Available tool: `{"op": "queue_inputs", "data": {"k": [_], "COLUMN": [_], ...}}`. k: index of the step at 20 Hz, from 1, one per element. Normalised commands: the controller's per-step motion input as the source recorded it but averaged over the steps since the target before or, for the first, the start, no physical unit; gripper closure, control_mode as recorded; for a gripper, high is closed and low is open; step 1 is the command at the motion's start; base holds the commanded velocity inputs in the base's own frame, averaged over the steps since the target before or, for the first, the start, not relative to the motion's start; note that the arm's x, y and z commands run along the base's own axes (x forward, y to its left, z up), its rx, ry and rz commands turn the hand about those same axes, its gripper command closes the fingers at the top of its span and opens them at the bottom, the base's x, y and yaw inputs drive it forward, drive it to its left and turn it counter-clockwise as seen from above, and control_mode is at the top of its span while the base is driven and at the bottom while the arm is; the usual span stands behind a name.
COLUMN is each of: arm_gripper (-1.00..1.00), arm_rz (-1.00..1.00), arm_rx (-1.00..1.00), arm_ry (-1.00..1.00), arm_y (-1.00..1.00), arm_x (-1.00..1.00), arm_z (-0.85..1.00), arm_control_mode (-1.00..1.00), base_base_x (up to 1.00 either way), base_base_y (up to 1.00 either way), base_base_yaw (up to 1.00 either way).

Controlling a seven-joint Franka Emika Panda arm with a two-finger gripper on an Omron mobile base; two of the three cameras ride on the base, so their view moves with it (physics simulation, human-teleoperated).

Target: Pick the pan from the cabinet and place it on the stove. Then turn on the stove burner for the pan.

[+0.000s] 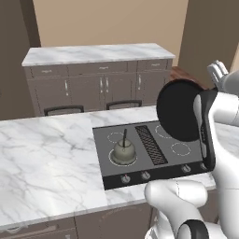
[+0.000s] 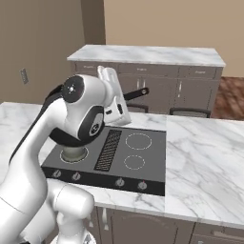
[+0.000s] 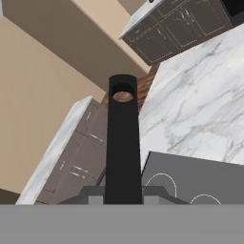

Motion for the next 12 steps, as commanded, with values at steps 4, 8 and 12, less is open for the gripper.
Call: {"op": "queue_inputs", "data": {"k": [4,8,12], "arm_gripper": [1.0,1.0,1.0], "arm_rz": [0.0,0.0,0.0], "arm_rx": [0.01,0.0,0.0], "arm_ry": [0.13,0.17,0.17], "arm_y": [-0.31,-0.31,-0.27], "arm_x": [0.34,0.36,0.41], "arm_z": [0.0,0.0,0.0], "arm_control_mode": [-1.0,-1.0,-1.0], "base_base_x": [0.0,0.0,0.0], "base_base_y": [0.0,0.0,0.0], "base_base_yaw": [0.0,0.0,0.0]}}
